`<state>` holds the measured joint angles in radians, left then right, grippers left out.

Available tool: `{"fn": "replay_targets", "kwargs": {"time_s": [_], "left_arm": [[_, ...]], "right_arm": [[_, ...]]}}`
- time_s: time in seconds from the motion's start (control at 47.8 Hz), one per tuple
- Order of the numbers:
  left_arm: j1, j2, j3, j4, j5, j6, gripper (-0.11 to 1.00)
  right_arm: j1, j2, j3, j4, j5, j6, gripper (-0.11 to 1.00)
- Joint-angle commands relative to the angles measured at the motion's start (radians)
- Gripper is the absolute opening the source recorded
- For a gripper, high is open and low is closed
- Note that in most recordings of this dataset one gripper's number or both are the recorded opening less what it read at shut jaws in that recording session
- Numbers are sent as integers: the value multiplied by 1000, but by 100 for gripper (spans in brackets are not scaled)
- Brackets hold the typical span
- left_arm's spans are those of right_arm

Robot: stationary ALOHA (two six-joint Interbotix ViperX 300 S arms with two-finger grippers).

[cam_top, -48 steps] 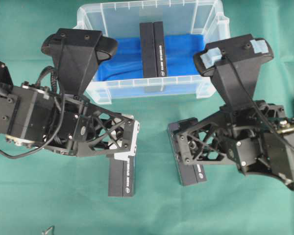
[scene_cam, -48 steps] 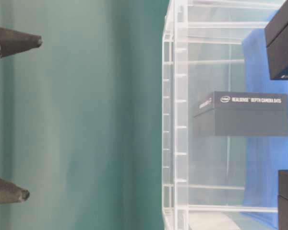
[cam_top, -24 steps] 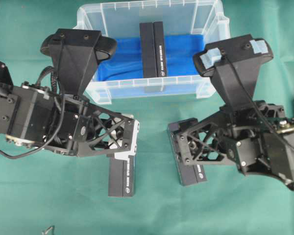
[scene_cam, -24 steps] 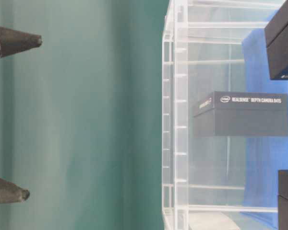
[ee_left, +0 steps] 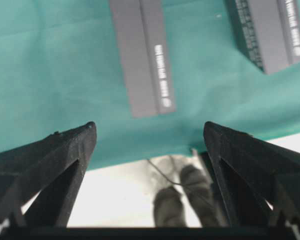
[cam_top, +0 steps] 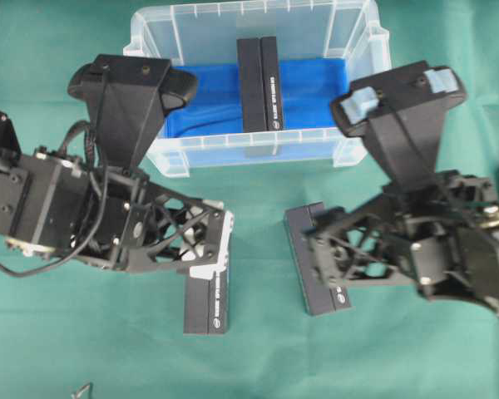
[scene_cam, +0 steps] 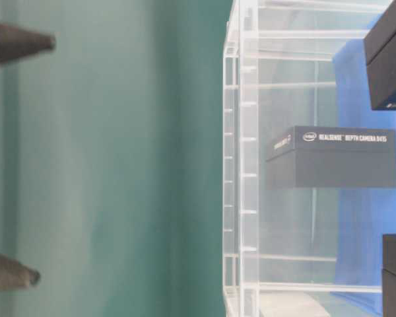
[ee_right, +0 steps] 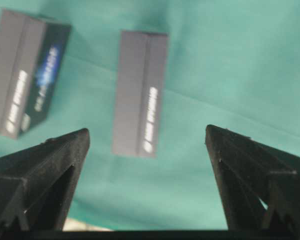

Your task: Take the box out of the case with both arms.

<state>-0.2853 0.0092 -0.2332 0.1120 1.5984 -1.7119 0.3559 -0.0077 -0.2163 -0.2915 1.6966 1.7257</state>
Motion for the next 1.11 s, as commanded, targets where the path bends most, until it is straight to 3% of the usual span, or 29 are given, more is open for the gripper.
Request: {"fn": "replay_targets", "kwargs": {"time_s": [0.0, 0.355, 0.648, 1.087], "left_arm": [[-17, -49, 12, 2, 11, -5, 90], [-75, -219, 207, -2, 37, -107, 90], [-146, -347, 359, -9, 34, -215, 90], [-152, -356, 370, -8, 31, -241, 90]], "right_arm": [[5, -60, 15, 29, 44, 0, 91], [20, -242, 209, 60, 78, 21, 90], [38, -364, 313, 64, 81, 83, 90], [40, -365, 330, 64, 75, 98, 90]]}}
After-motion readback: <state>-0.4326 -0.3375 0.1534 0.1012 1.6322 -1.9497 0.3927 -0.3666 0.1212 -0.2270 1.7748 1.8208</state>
